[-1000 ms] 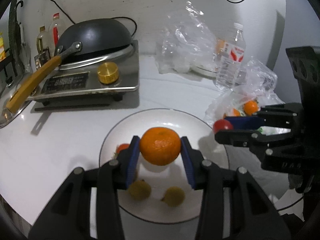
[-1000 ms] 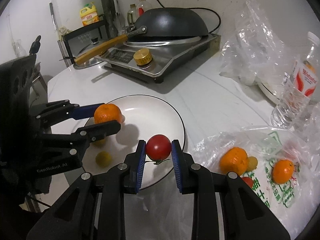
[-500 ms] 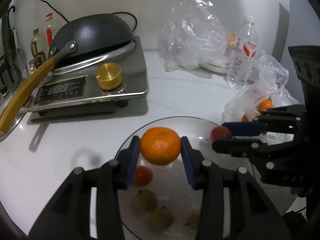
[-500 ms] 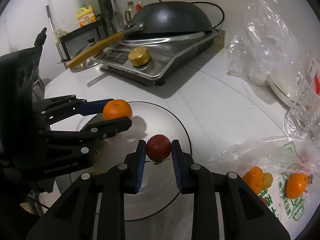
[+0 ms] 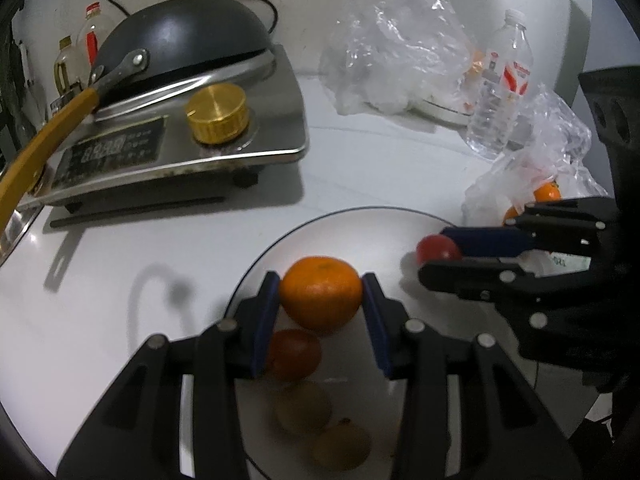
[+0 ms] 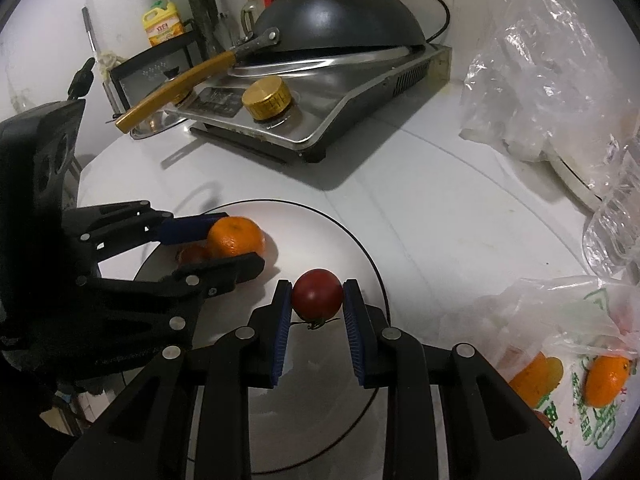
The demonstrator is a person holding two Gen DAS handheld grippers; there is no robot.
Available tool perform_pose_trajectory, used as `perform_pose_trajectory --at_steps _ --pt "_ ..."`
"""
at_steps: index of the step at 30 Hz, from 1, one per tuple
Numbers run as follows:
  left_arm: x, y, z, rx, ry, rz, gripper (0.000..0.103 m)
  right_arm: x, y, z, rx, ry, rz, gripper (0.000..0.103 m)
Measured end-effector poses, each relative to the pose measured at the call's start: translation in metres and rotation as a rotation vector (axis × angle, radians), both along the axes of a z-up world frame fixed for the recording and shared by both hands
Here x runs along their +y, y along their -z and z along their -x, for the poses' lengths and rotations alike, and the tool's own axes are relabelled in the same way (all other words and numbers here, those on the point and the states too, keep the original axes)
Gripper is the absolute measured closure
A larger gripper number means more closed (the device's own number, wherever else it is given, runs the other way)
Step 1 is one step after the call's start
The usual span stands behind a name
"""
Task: Organize fruits
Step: 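Open the left tool to drop the mandarin on the plate while the right tool releases the tomato, then move both open tools back toward the fruits on the plastic bag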
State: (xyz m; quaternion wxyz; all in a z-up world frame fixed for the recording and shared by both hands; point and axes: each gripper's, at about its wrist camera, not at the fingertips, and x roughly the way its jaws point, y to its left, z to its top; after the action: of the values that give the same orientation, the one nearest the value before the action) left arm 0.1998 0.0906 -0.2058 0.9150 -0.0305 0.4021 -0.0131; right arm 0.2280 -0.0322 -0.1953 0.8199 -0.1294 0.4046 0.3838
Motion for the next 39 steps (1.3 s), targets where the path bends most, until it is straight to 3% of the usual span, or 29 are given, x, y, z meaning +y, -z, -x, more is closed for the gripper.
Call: perform_pose_trajectory --at_steps 17,24,39 --pt "0.022 -0.016 0.010 -0.053 -0.039 0.061 0.058 0.022 0.002 -0.006 0.044 0.026 -0.026 0.075" --pt "0.029 -0.020 0.019 -0.052 -0.072 0.053 0.056 0.023 0.006 -0.010 0.079 0.054 -0.050 0.075" --pt "0.020 -0.034 0.037 -0.075 -0.073 0.025 0.056 0.004 -0.020 0.012 0.015 0.075 -0.061 0.075"
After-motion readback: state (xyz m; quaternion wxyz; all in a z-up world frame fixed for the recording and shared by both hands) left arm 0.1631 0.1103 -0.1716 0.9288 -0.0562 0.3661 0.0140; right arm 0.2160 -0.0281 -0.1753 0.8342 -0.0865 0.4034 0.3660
